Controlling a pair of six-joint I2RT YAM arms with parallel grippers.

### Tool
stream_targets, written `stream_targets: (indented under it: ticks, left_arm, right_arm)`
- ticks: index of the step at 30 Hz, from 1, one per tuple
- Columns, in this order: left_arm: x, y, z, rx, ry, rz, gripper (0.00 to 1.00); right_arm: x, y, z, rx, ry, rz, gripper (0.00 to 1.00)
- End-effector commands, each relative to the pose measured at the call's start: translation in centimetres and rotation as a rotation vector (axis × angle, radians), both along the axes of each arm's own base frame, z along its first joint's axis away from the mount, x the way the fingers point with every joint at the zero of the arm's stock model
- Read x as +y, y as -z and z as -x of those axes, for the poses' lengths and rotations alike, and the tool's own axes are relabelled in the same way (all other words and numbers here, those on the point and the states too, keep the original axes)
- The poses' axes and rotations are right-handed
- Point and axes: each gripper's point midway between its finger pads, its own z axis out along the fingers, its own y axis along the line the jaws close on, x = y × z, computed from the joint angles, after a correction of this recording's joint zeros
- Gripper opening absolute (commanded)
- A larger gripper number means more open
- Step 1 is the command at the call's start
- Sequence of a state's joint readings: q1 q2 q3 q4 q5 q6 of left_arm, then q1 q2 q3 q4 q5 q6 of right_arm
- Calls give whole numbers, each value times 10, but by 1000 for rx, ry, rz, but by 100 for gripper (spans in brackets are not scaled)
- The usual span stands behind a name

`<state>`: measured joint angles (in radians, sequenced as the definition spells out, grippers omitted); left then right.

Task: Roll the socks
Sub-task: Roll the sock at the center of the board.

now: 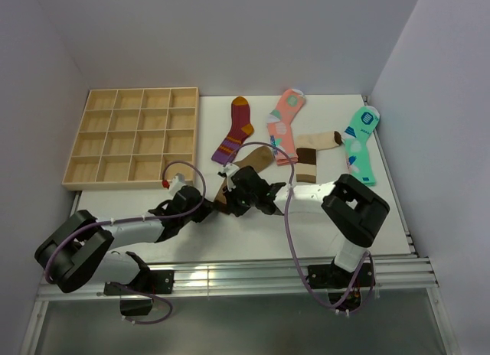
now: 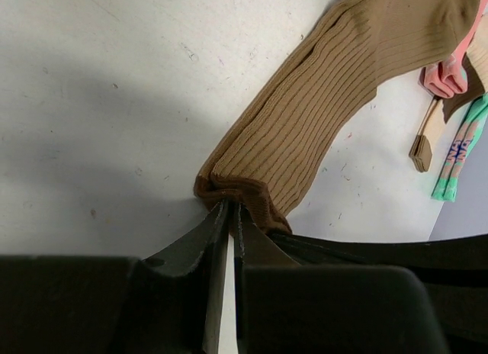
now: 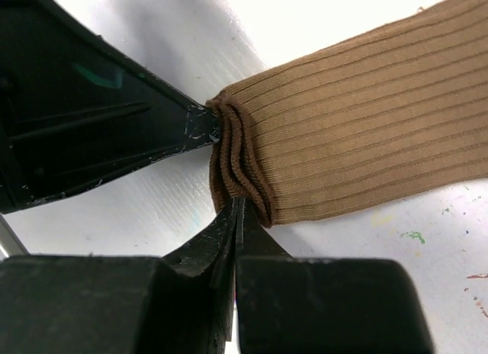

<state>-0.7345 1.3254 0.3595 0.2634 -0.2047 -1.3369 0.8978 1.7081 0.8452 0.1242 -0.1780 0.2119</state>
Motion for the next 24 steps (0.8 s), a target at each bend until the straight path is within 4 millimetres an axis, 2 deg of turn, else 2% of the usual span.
stream_targets:
  ticks: [1, 7, 12, 18, 24]
  left_arm:
    - [-5, -21, -13, -65, -1, 5, 13]
    - [-9, -25, -17, -83, 11, 4, 13]
    - [-8, -37, -23, -127, 15, -12, 20]
    - [-6, -48, -24, -165, 20, -19, 32]
    - [-5, -44, -21, -163, 25, -13, 34]
  right_arm:
    - [5, -7, -13, 12, 34, -33, 0]
    - [3, -12, -15, 51, 41, -60, 0]
    - [4, -17, -15, 82, 39, -92, 0]
    - [0, -11, -20, 132, 67, -108, 0]
    - [-4, 2, -23, 166, 83, -87, 0]
